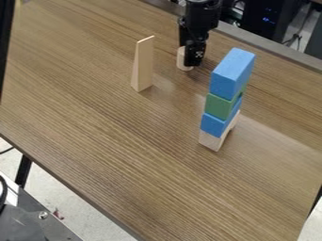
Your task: Put the cylinder on top of the tower
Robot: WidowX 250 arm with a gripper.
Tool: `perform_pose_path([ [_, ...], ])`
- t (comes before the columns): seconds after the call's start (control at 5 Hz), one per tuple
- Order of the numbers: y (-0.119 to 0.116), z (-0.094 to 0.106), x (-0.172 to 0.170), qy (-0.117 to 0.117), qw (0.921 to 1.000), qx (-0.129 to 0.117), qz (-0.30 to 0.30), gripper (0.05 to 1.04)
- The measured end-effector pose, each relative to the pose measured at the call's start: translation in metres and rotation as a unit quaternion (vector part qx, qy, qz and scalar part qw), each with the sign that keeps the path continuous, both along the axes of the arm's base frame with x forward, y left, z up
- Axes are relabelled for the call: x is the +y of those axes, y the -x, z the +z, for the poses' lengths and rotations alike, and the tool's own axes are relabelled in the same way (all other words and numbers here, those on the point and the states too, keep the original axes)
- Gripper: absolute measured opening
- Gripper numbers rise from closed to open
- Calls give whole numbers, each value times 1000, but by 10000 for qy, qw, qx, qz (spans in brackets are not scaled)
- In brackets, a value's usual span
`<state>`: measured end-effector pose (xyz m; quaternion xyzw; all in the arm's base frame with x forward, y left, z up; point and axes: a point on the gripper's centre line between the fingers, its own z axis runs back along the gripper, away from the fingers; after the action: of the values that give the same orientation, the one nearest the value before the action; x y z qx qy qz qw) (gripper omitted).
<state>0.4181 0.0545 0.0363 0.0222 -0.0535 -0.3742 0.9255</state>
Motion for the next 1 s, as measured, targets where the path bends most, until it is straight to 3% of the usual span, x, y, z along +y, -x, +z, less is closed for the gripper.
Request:
perform_pose_path([
  [0.2,0,-1,-2,34,10000,49,-12,551],
  [0.4,-1,2,-7,77,10000,6,22,550],
  [0.6,-17,54,-13,63,9981,-579,208,550],
  [0.8,-31,104,-34,-123,9948,-982,239,550],
  [1.0,-36,130,-52,-309,9930,-1097,309,550],
])
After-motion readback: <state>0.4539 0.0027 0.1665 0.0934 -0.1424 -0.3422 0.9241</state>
